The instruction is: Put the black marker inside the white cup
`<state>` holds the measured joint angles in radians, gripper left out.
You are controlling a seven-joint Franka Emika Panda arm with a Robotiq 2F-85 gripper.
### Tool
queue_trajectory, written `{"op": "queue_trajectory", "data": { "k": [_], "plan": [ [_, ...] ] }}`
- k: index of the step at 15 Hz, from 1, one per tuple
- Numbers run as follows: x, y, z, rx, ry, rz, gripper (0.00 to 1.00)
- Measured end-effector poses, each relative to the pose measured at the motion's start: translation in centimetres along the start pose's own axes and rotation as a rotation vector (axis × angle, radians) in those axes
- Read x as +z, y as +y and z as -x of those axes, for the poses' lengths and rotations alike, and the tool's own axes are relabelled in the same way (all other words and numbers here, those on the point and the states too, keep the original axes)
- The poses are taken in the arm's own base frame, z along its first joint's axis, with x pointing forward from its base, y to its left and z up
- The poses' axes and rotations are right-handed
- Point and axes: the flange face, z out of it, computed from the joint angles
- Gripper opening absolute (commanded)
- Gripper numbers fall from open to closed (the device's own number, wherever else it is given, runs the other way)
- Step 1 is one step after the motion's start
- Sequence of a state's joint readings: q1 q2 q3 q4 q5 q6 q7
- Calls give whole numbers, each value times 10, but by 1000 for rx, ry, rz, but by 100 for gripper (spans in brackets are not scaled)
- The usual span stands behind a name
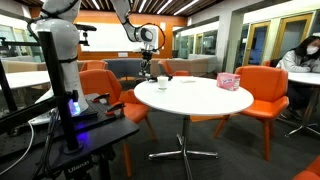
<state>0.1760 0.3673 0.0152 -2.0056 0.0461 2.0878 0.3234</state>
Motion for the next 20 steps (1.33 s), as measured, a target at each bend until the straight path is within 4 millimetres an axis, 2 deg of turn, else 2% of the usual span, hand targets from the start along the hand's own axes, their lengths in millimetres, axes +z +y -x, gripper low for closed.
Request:
{"op": "queue_trajectory", "data": {
  "k": [2, 4, 9, 12, 20],
  "plan": [
    [-26, 18, 9, -11, -90, -1, 5],
    [-44, 40, 9, -1, -171, -3, 5],
    [-66, 90, -13, 65, -292, -58, 5],
    [-61, 105, -36, 93, -342, -116, 5],
    [-23, 133, -97, 164, -382, -250, 5]
  ]
}}
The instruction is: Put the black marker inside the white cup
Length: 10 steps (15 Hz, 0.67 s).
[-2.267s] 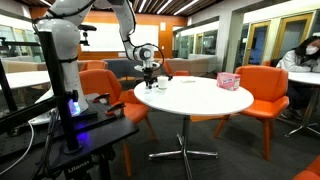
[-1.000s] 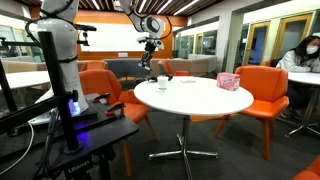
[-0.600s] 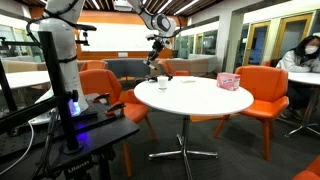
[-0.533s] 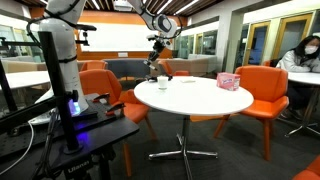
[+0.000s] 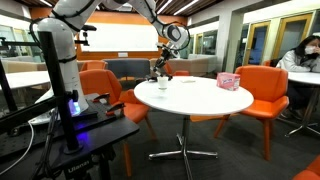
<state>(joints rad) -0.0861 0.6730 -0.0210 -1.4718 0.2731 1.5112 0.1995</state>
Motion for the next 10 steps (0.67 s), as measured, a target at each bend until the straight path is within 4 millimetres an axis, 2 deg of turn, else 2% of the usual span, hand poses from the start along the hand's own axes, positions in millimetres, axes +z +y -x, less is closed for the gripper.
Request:
{"op": "queue_trajectory", "data": {
  "k": [6, 10],
  "plan": [
    [0, 27, -31, 46, -19, -119, 5],
    [1, 38, -44, 70, -38, -224, 5]
  ]
}}
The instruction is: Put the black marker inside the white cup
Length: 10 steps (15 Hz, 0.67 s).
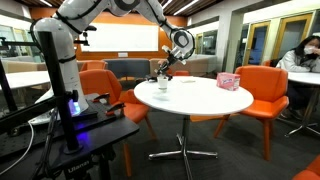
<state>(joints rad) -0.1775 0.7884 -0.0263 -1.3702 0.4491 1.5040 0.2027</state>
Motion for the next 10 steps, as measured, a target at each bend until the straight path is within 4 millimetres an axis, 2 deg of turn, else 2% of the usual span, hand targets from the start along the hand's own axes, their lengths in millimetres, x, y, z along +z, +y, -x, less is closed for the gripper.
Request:
{"op": "queue_trajectory", "data": {
  "k": [4, 5, 7, 10],
  "plan": [
    [2, 7, -9, 49, -19, -65, 5],
    [2, 9, -10, 66, -21, -74, 45],
    [1, 11, -12, 105, -24, -79, 51],
    [0, 12, -12, 127, -24, -80, 75]
  ]
}}
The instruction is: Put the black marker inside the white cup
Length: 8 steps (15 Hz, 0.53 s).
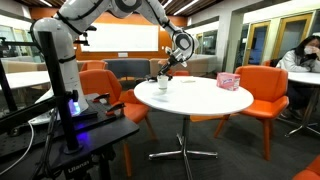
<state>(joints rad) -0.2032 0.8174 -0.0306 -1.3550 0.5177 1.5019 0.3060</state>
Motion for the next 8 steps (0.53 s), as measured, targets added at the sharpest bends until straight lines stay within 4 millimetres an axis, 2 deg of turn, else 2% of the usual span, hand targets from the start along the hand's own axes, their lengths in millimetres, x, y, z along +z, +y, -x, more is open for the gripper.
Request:
{"op": "queue_trajectory", "data": {
  "k": [3, 5, 8],
  "plan": [
    [-2, -9, 6, -30, 13, 13, 97],
    [-6, -21, 19, -102, 42, 64, 100],
    [-14, -39, 49, -214, 98, 182, 100]
  ]
}}
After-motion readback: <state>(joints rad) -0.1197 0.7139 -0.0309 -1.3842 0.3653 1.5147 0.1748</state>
